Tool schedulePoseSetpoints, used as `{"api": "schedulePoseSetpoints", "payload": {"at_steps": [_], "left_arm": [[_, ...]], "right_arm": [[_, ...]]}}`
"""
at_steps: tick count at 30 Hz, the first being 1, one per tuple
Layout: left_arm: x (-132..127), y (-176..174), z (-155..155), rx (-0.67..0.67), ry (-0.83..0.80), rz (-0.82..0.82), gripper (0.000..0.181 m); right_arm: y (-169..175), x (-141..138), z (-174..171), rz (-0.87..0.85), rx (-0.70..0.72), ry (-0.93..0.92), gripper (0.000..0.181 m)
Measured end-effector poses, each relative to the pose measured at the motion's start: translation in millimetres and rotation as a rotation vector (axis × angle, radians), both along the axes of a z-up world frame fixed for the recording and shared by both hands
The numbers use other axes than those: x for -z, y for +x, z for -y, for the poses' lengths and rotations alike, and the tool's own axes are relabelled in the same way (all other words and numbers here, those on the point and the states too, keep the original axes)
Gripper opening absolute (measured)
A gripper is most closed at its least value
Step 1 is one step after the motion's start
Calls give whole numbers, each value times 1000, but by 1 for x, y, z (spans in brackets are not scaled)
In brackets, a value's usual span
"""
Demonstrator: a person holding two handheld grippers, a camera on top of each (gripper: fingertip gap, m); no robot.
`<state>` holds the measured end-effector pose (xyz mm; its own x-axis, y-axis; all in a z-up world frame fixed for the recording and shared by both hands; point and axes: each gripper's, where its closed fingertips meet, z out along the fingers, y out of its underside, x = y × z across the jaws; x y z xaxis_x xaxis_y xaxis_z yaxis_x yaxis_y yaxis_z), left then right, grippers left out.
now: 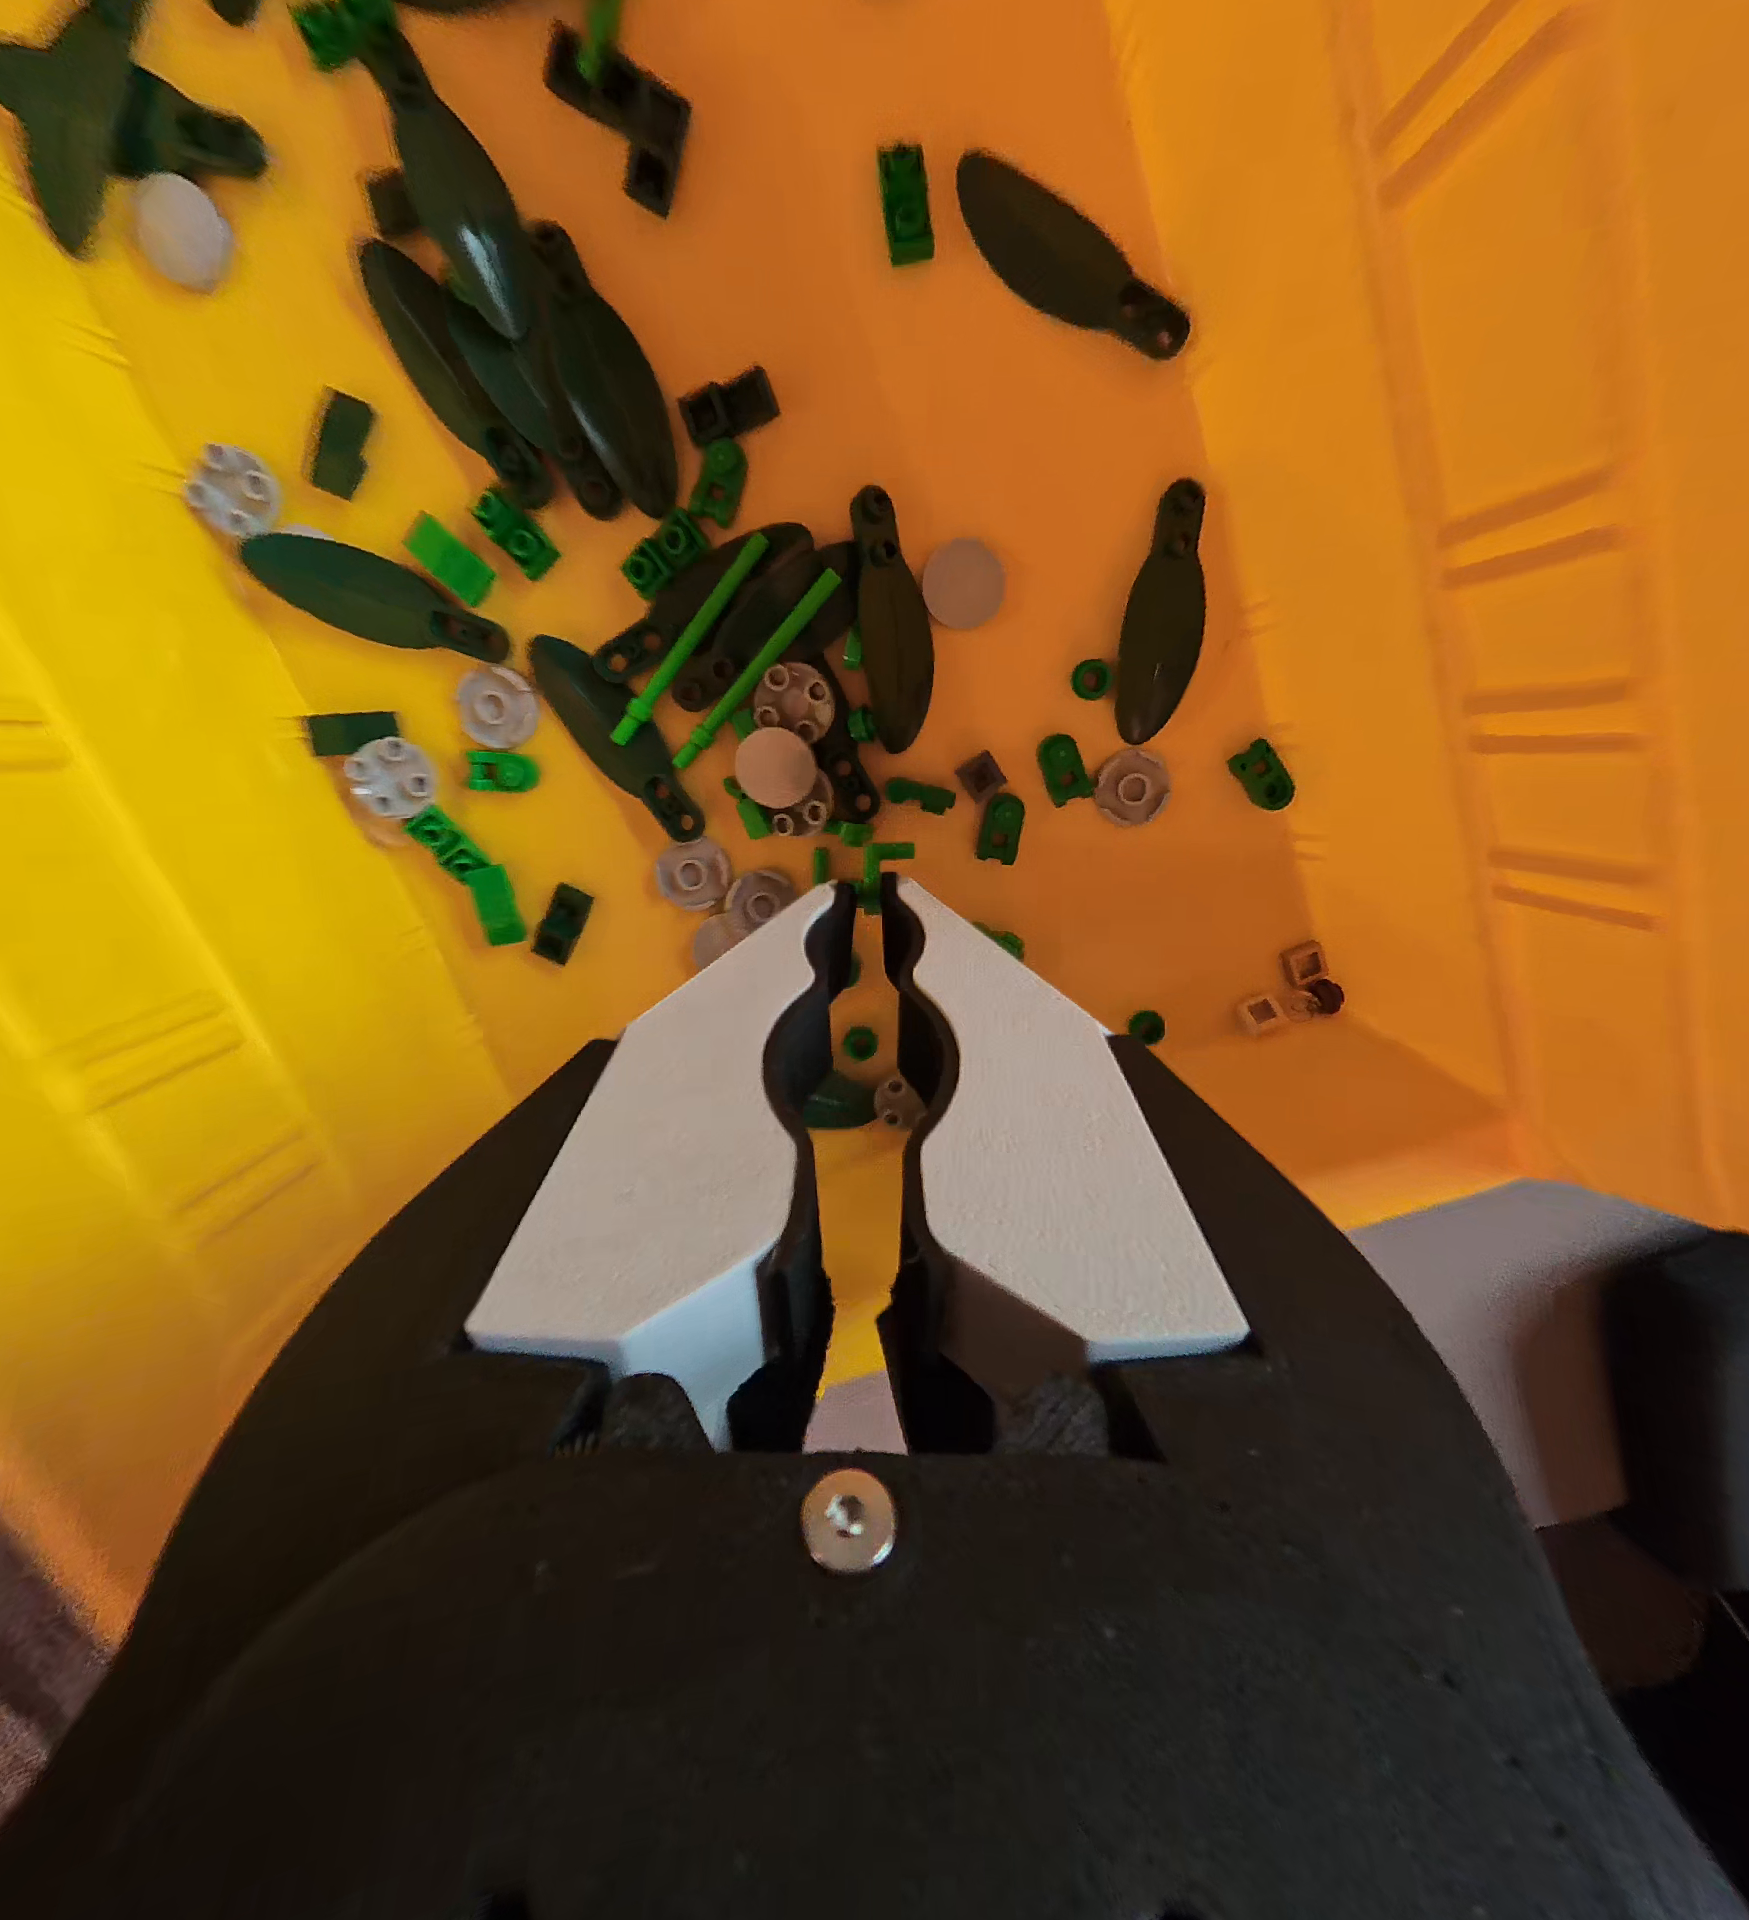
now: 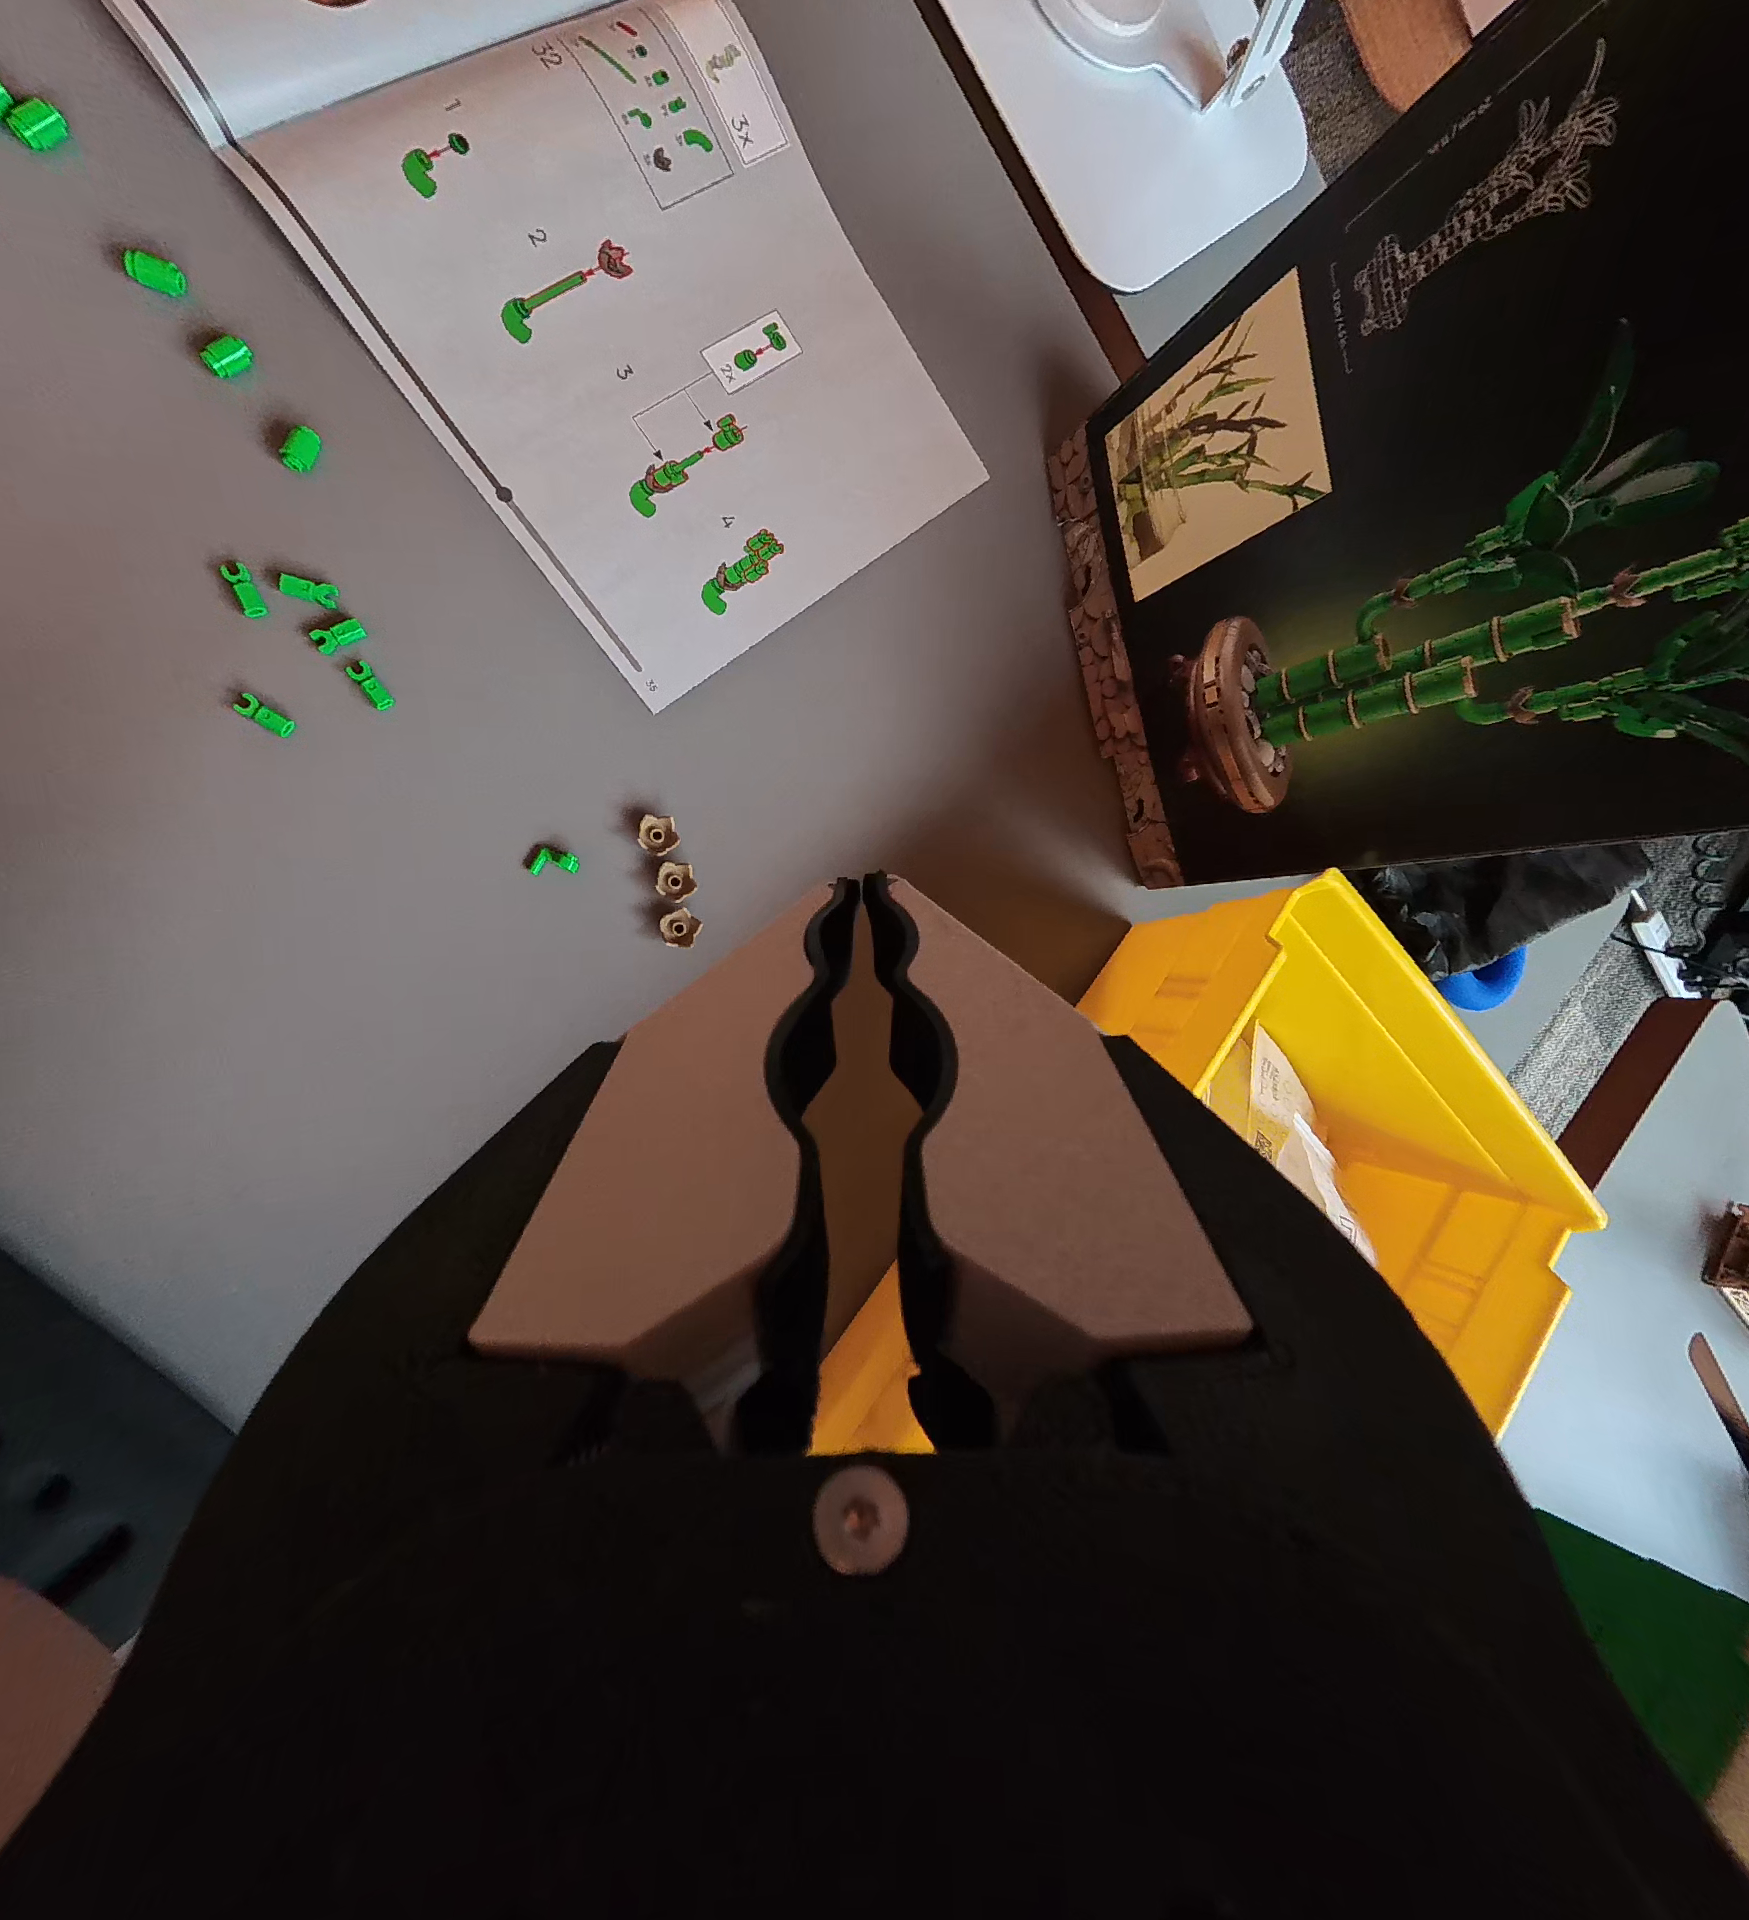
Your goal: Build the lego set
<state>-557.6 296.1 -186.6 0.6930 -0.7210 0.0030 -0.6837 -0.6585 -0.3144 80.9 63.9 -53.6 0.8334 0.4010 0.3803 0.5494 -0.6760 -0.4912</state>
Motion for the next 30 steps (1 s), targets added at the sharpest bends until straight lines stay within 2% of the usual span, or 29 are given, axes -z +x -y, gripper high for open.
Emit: {"api": "schedulePoseSetpoints", "payload": {"at_steps": [3,7,10,12,13,14,16,19,22,27,30], "left_arm": [[-46,6,-10,-15,122,83,3],[-137,38,-18,22,342,261,3],[-205,111,11,195,441,452,3],[-234,177,48,361,450,571,3],[-240,212,66,442,441,605,3],[-240,246,85,520,419,621,3],[-223,314,123,666,331,609,3],[-176,406,162,837,258,519,3],[-121,480,184,964,215,394,3],[-64,564,218,1108,114,272,3],[-50,593,220,1179,157,155,3]], "right_arm": [[-1,0,0,-3,1,1,1],[-3,-2,-2,2,-6,5,1],[-3,-5,-1,-10,-11,23,1],[1,-7,2,-13,-8,38,1],[3,-9,4,-18,-3,48,1],[6,-11,6,-26,4,60,1],[11,-17,11,-32,15,88,1],[17,-27,19,-35,26,133,1],[23,-39,33,-32,52,172,1],[29,-57,54,-35,74,248,1],[32,-61,64,-44,79,265,1]]}}
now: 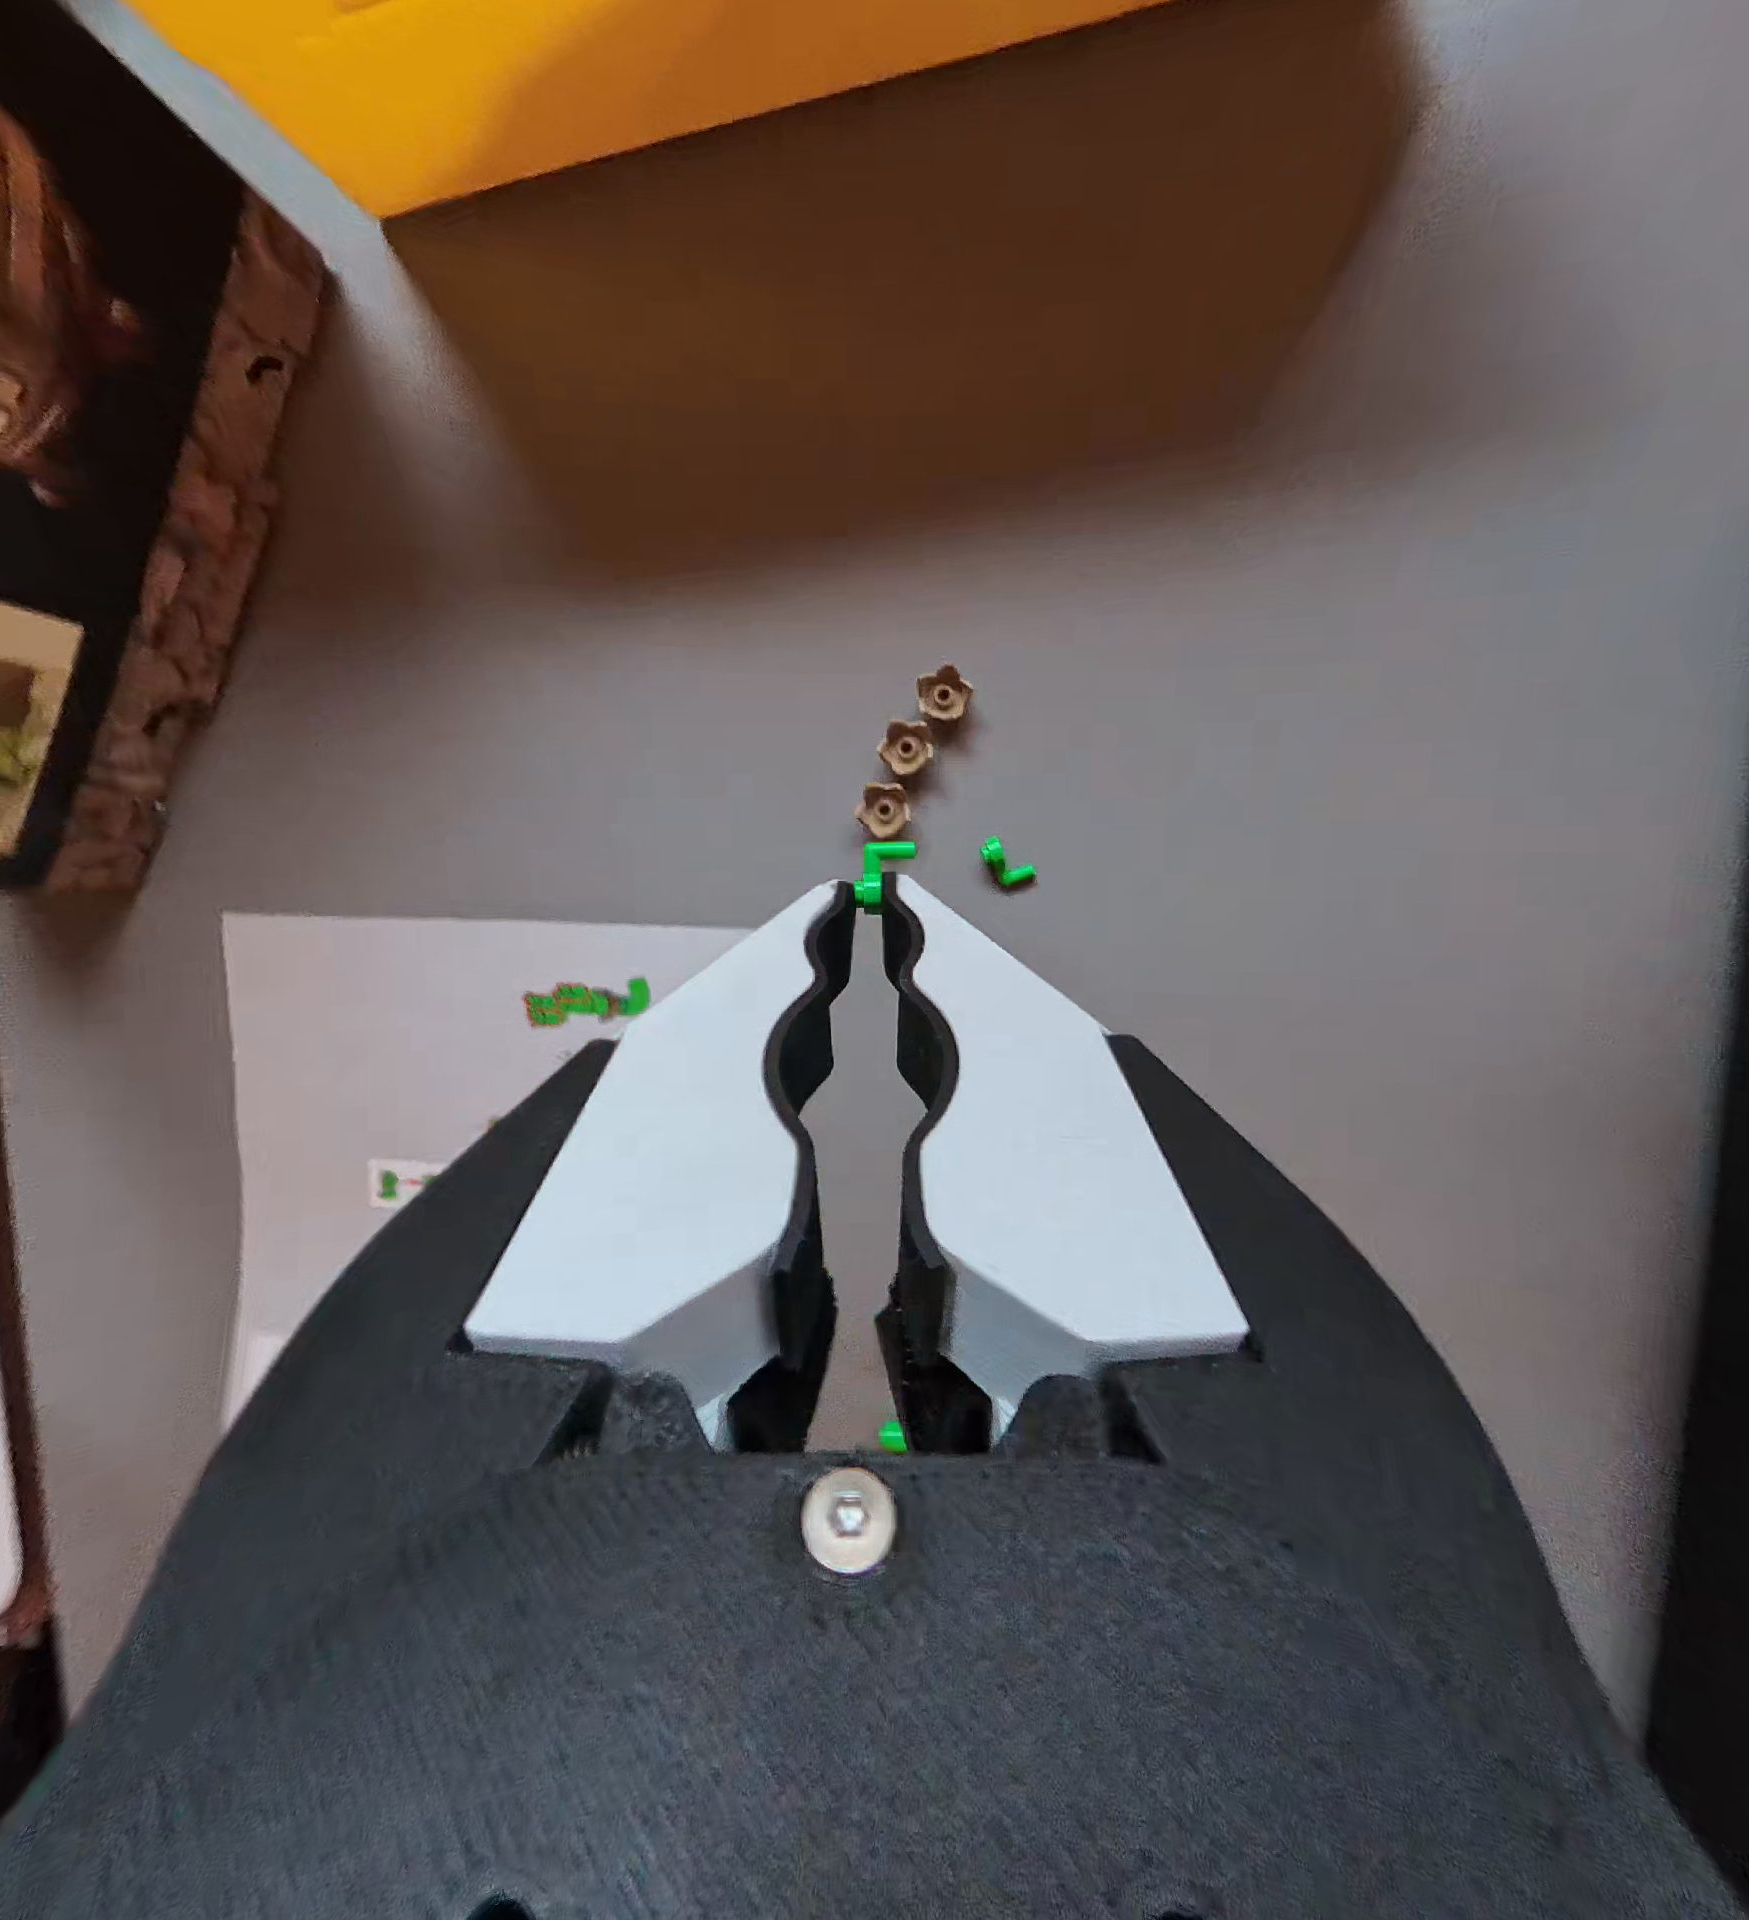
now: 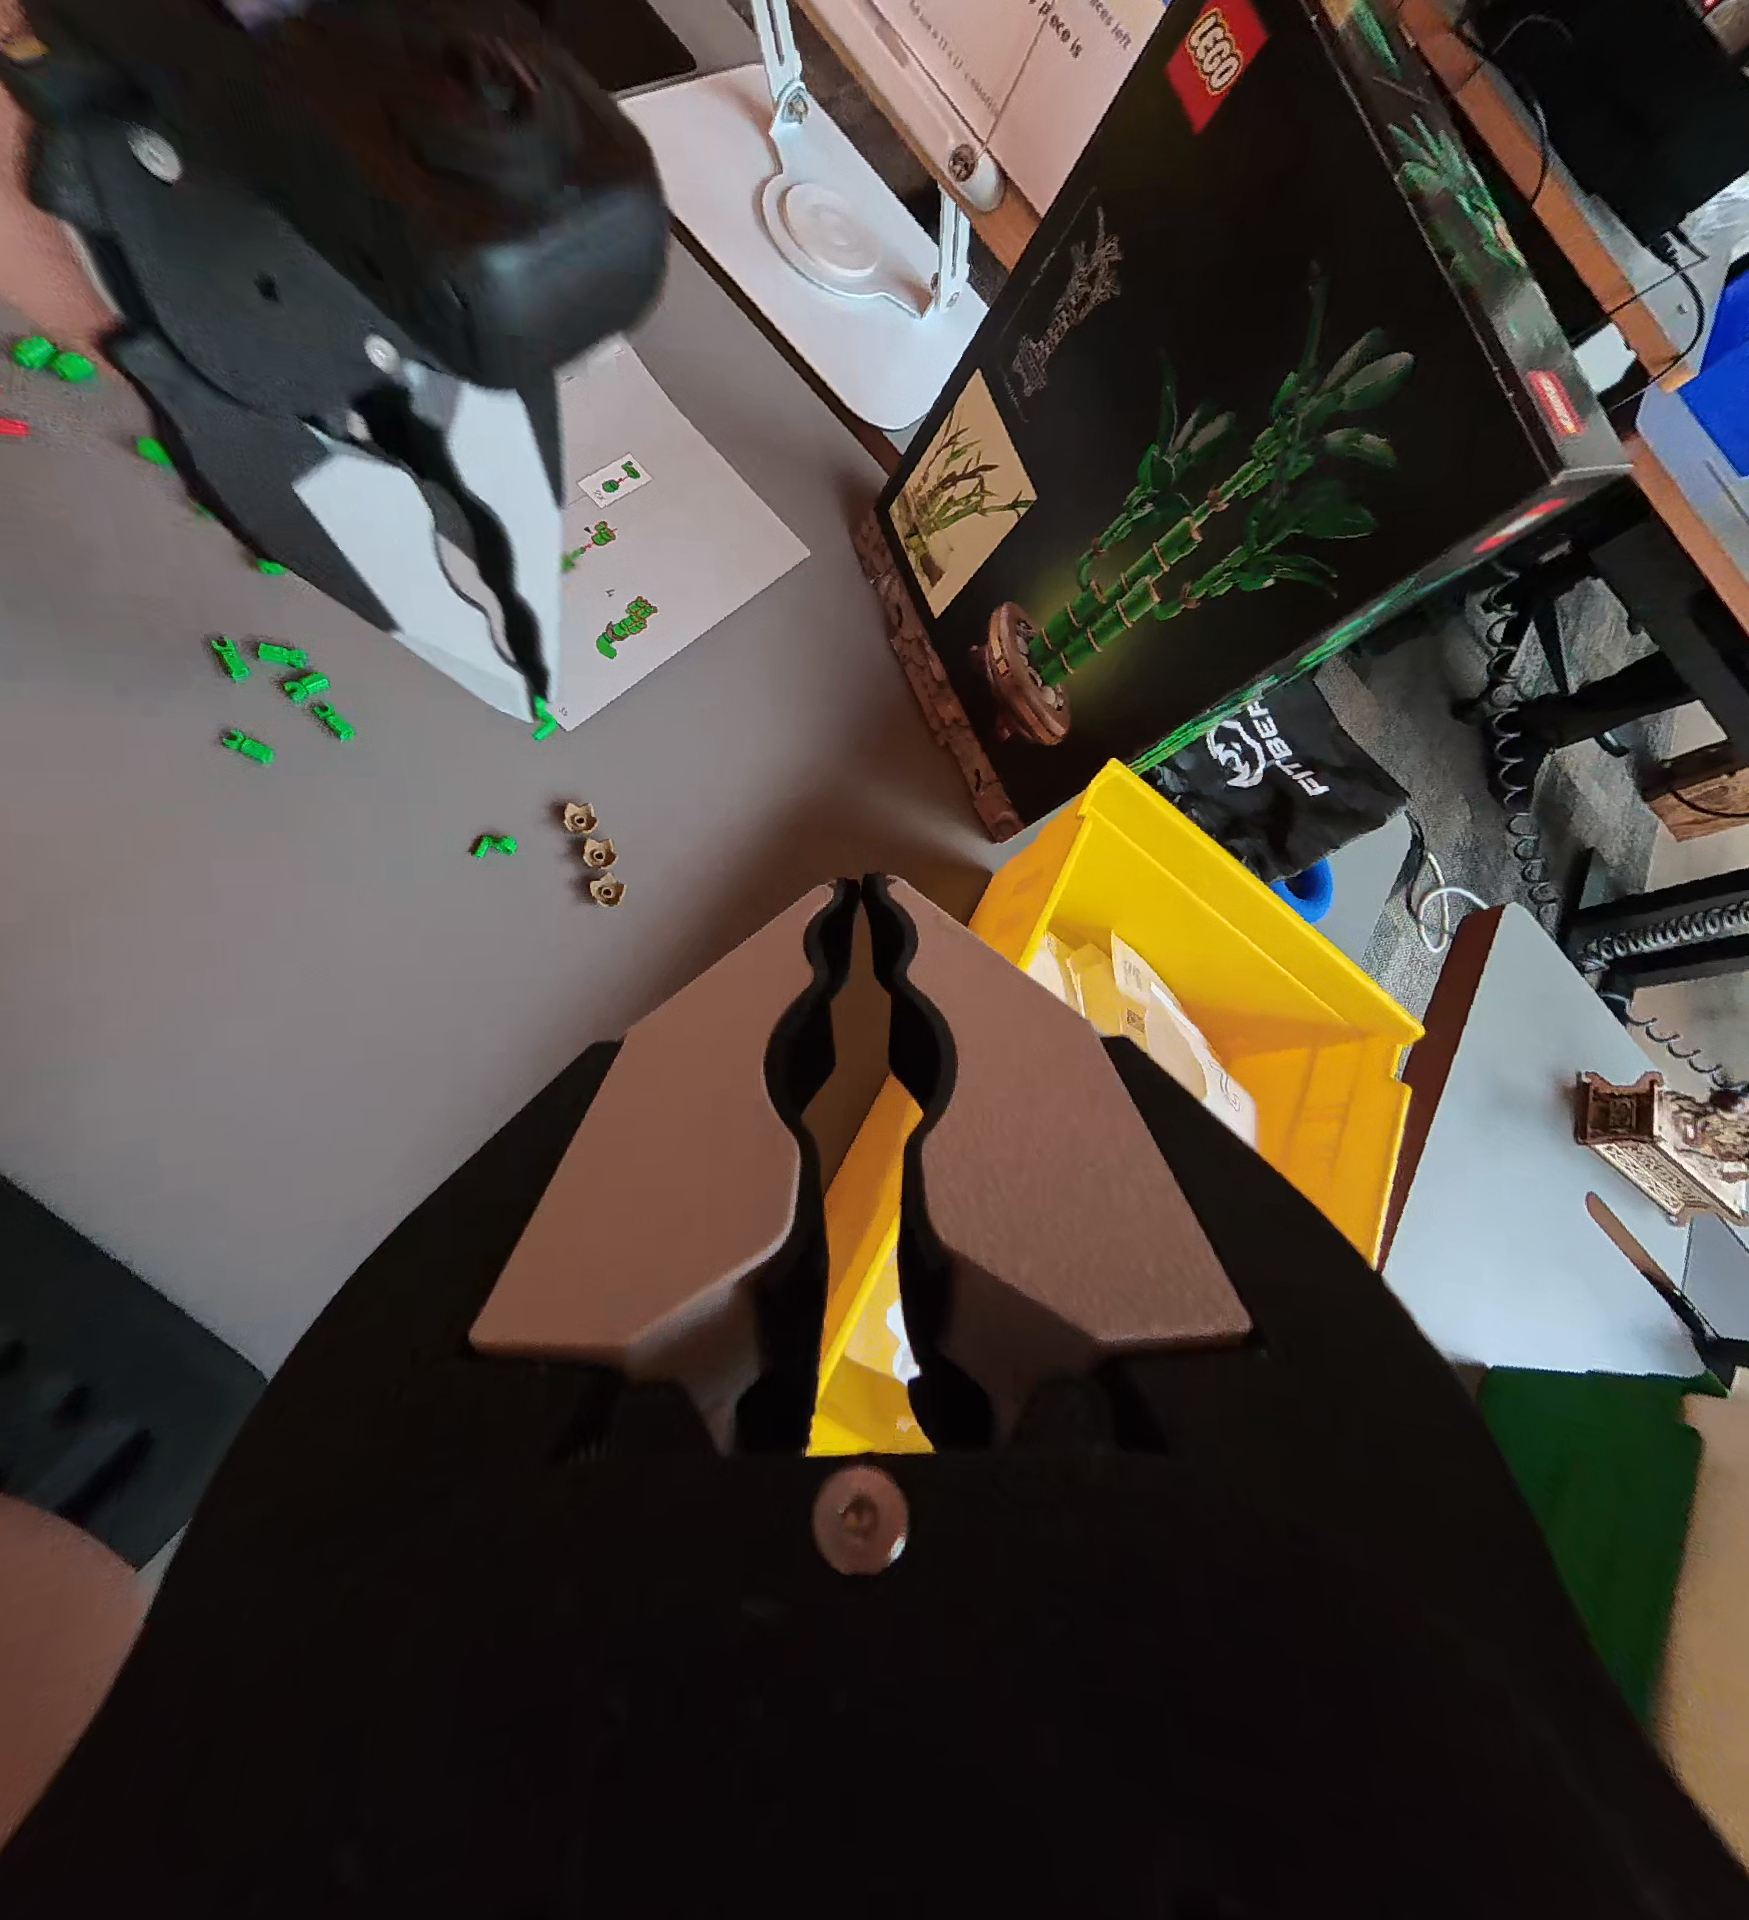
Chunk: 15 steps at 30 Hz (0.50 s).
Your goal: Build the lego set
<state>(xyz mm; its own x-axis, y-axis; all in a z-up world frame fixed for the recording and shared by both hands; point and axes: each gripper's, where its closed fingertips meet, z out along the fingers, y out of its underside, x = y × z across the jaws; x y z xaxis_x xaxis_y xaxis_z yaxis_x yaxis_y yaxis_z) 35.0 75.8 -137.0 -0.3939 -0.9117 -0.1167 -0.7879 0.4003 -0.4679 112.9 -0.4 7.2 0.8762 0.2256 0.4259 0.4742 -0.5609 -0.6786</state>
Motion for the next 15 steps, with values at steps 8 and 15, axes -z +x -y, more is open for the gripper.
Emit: {"api": "schedulePoseSetpoints", "payload": {"at_steps": [8,15], "left_arm": [[15,22,30,122,-63,-215,3],[45,12,38,148,-34,-278,3]], "right_arm": [[13,-5,8,-41,19,48,1],[17,-1,5,-62,13,42,1]]}}
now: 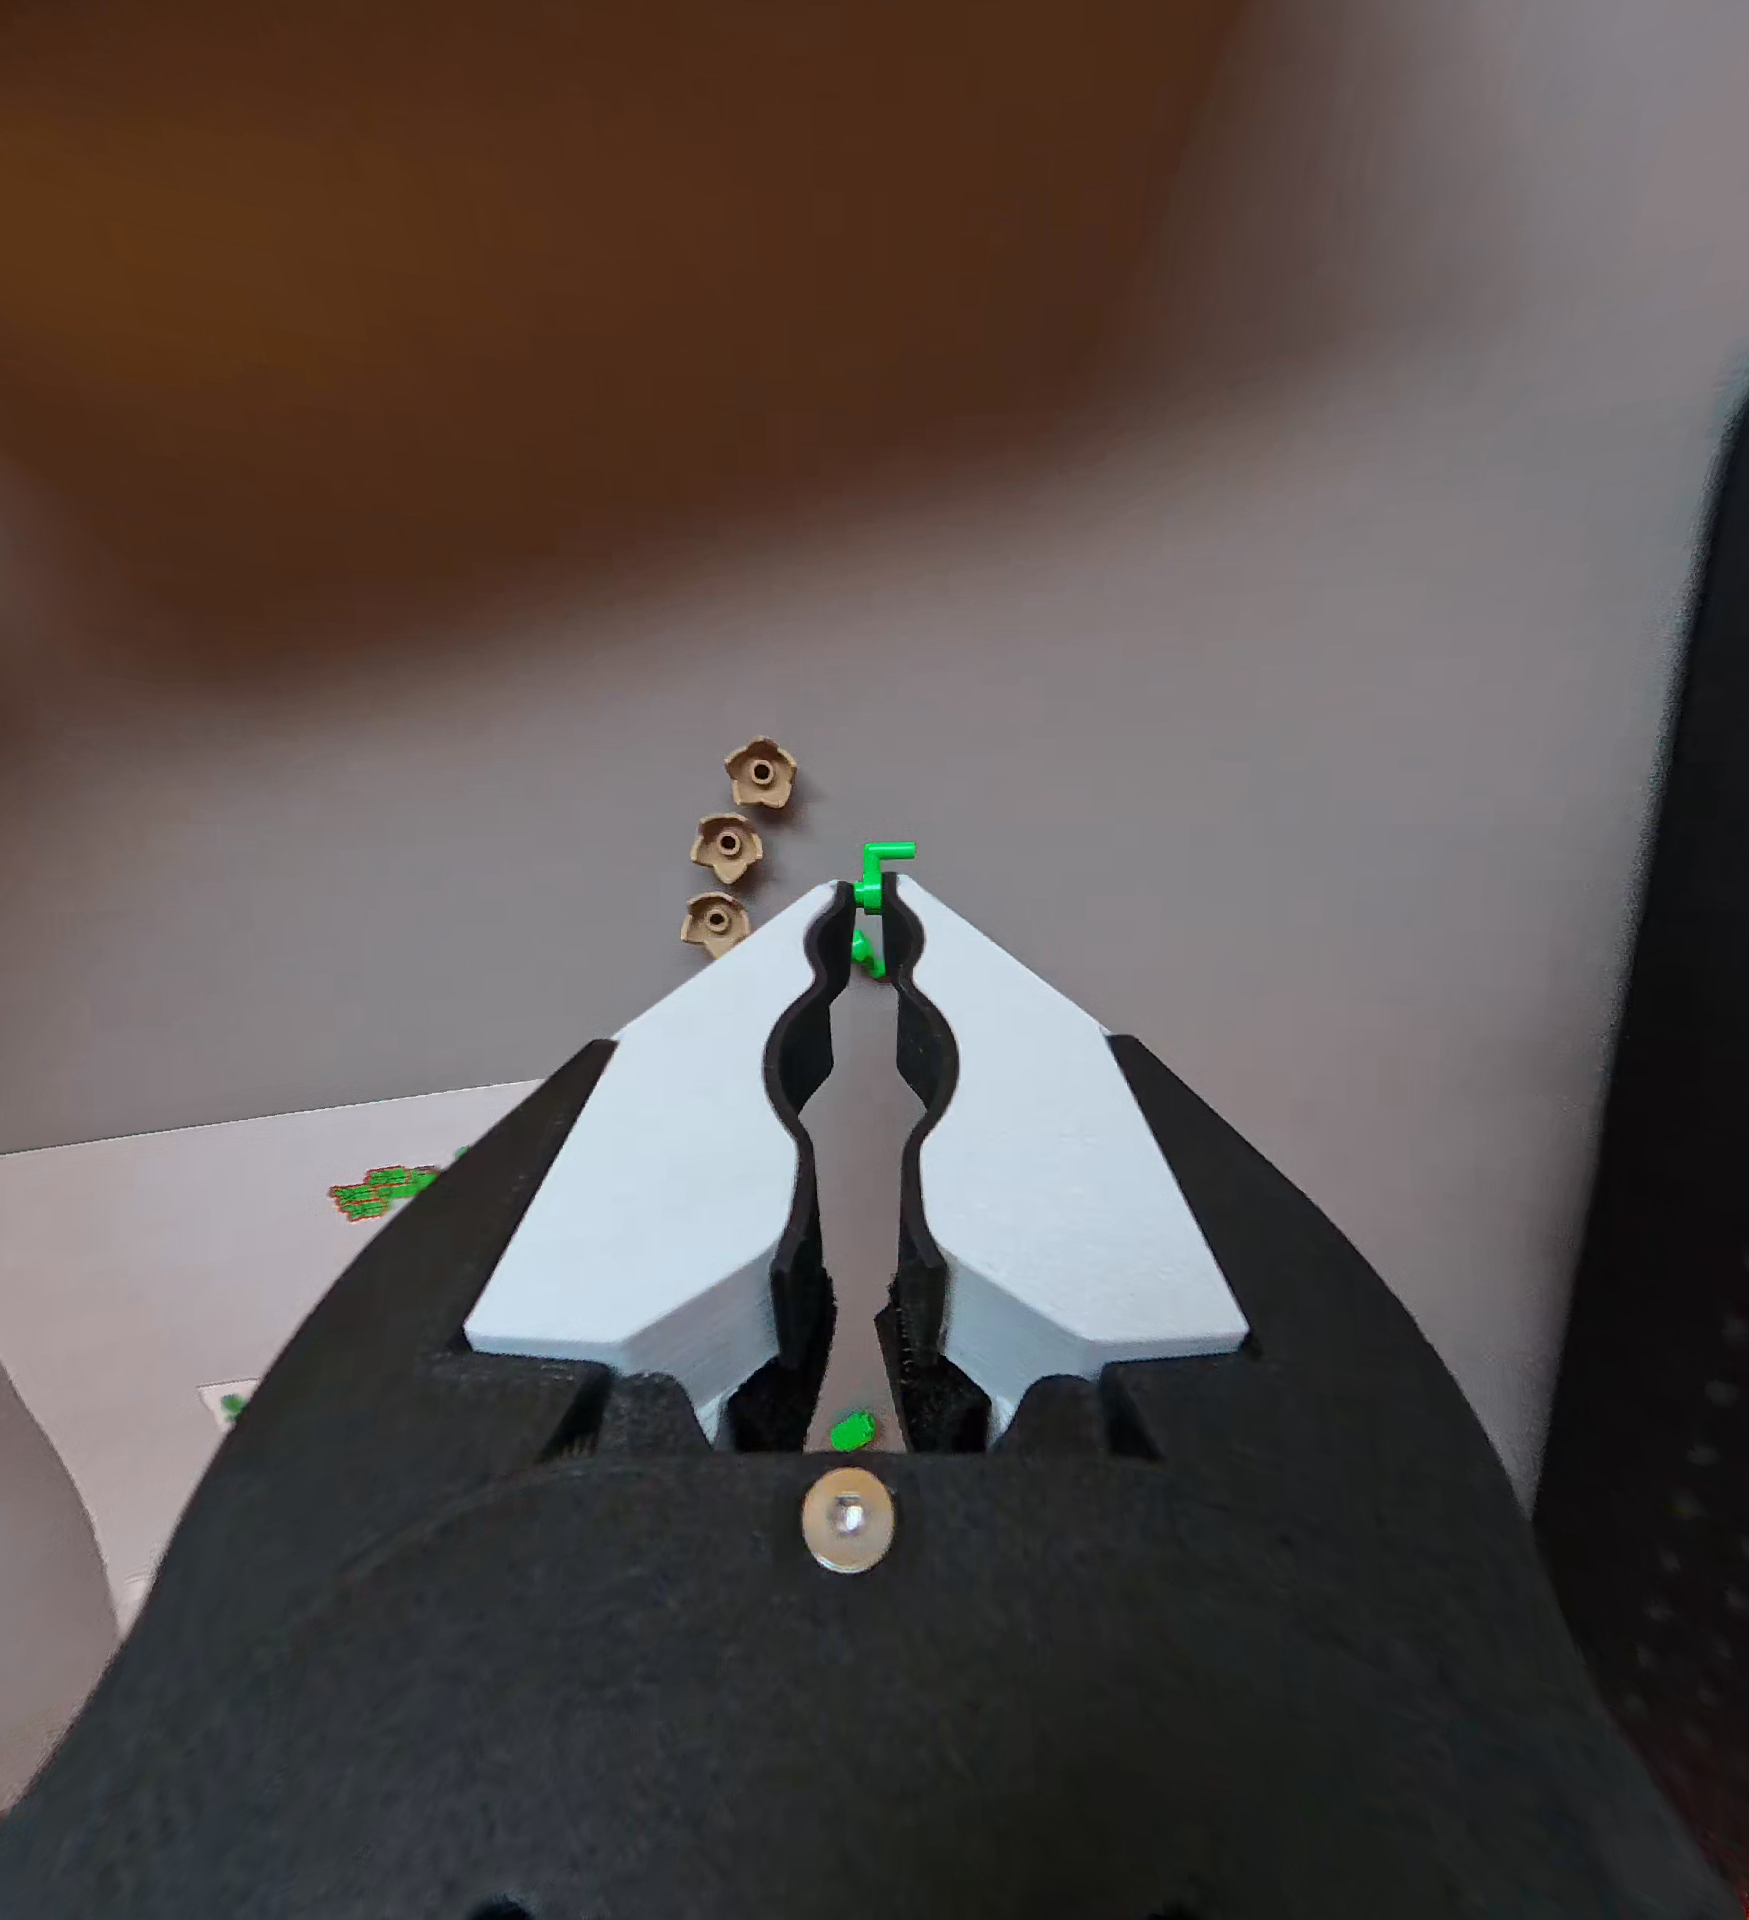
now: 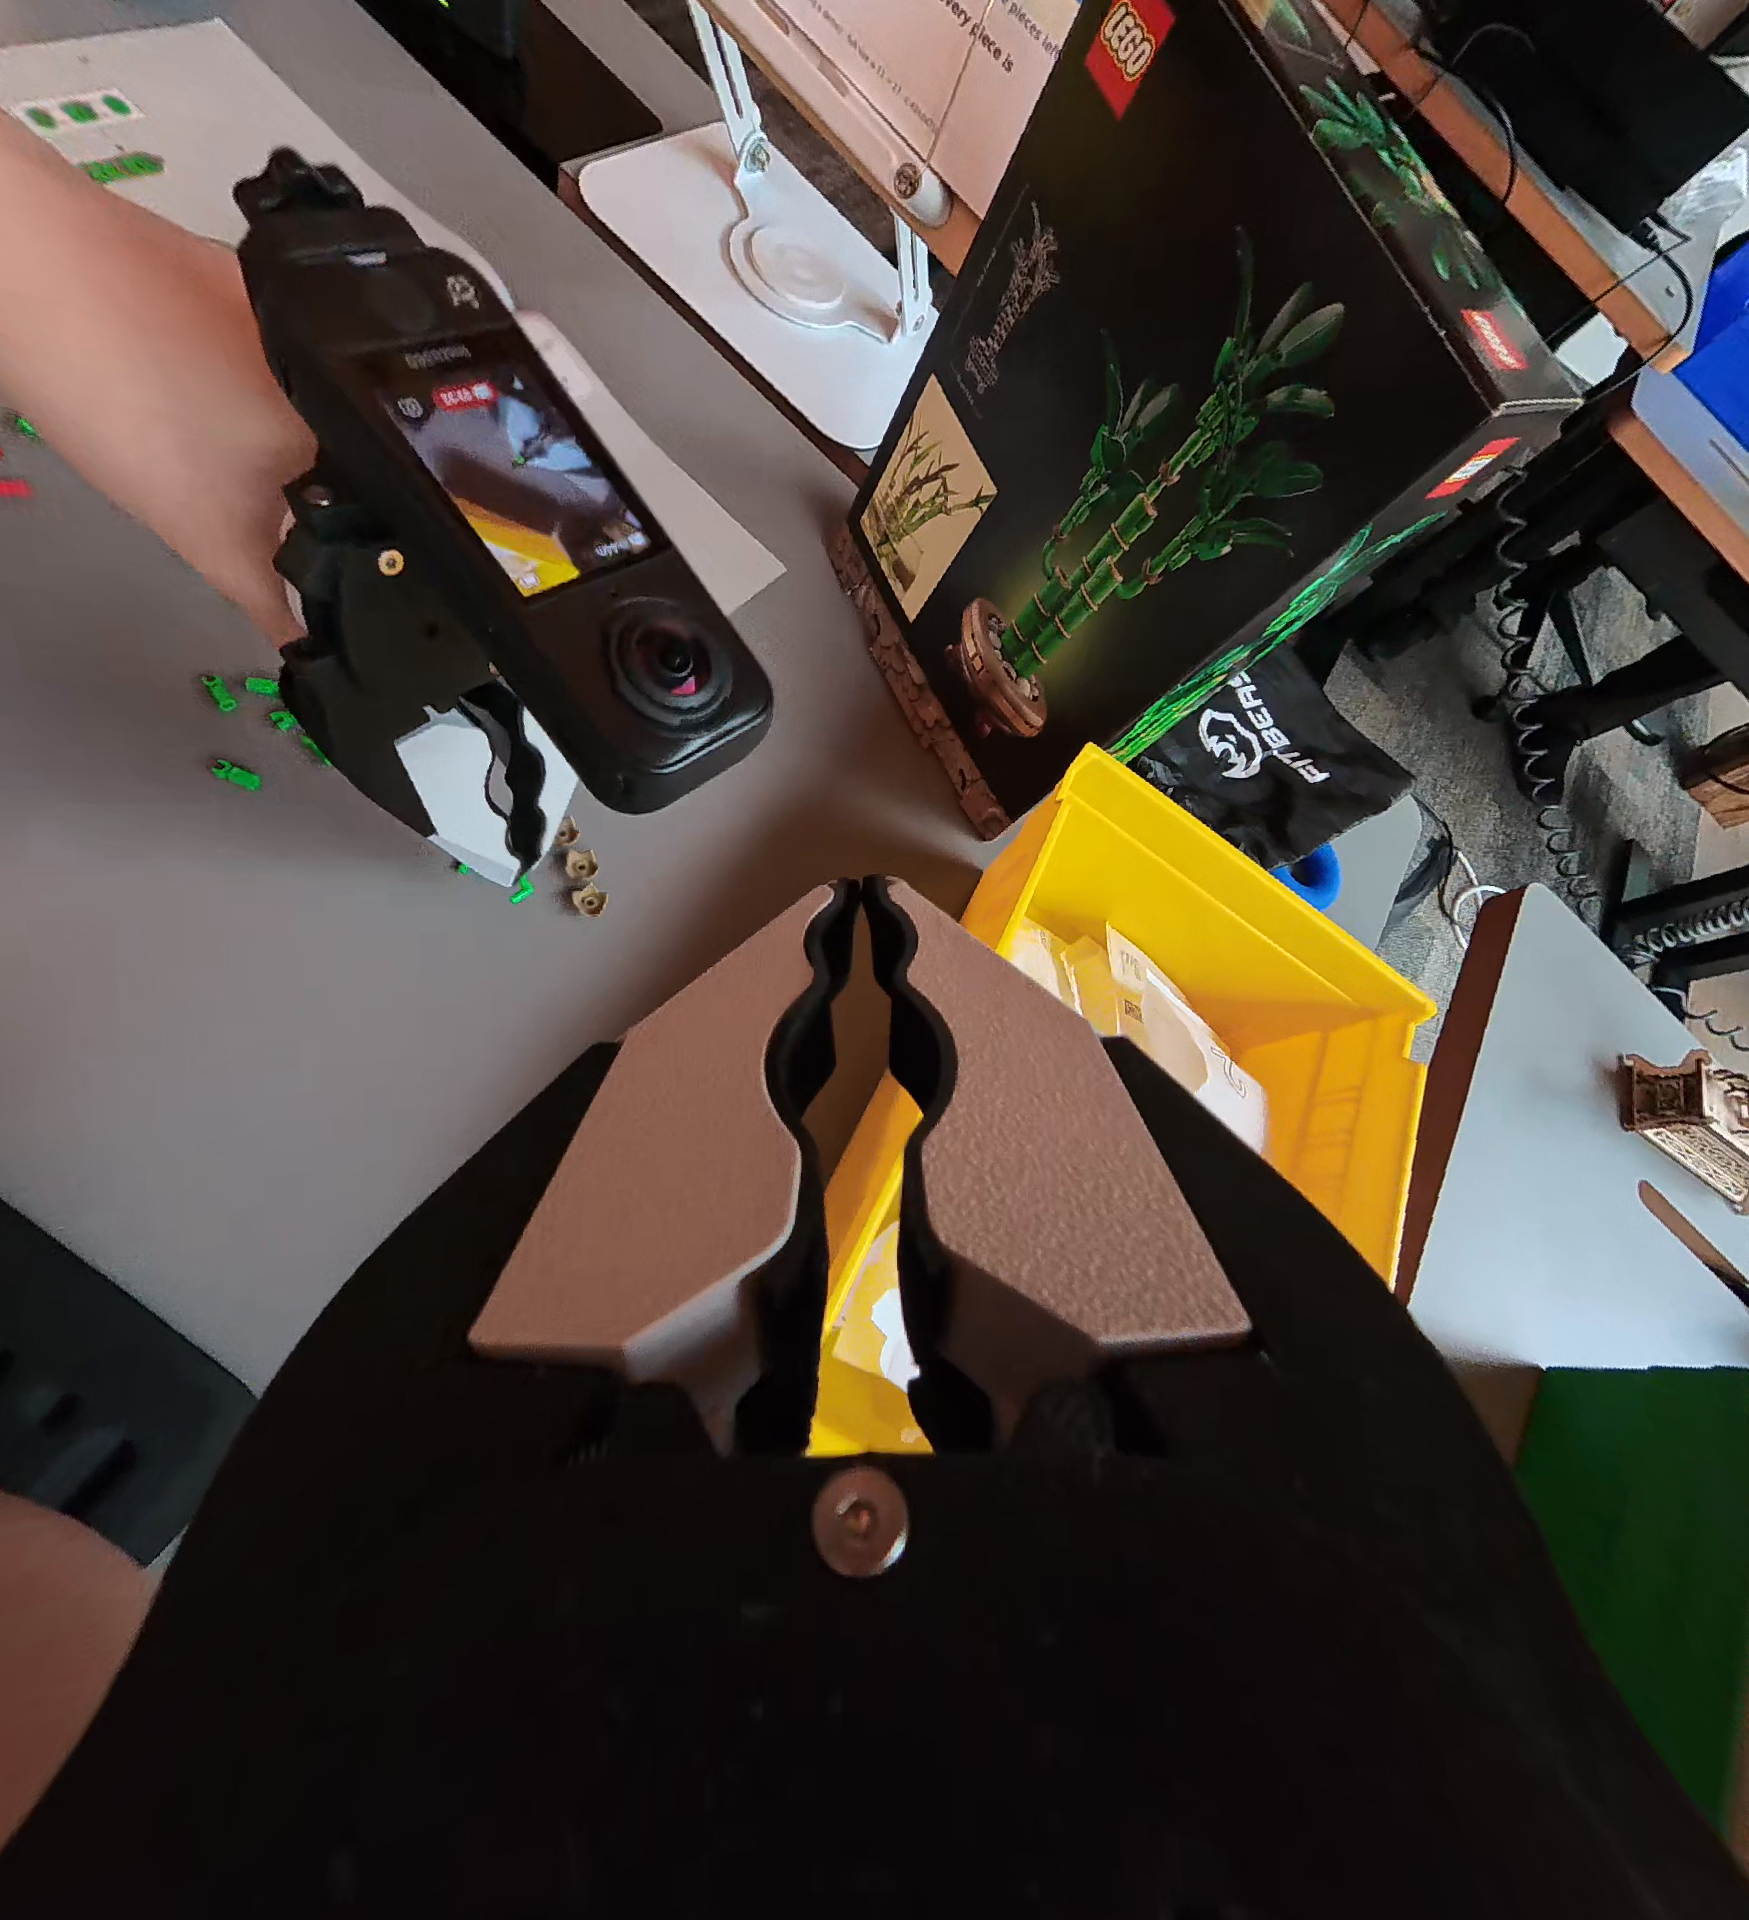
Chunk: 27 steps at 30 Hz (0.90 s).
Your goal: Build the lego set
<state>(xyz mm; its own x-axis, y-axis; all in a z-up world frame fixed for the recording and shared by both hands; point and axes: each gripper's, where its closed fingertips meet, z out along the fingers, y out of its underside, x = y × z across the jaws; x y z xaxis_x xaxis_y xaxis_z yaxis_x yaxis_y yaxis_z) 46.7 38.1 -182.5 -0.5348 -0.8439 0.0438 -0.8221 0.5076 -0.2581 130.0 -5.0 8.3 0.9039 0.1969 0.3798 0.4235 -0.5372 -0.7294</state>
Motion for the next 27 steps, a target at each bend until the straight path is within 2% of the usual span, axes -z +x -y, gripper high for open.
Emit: {"api": "schedulePoseSetpoints", "payload": {"at_steps": [17,19,22,27], "left_arm": [[23,-6,2,65,99,-27,3],[22,-6,-1,50,103,-20,18],[6,-4,1,16,46,12,27],[-61,-16,-20,-125,9,170,20]], "right_arm": [[0,0,-3,-9,-13,5,1],[-1,-2,-4,-7,-17,9,1],[-3,-1,-5,2,-21,3,1],[-8,-4,-6,3,-46,16,0]]}}
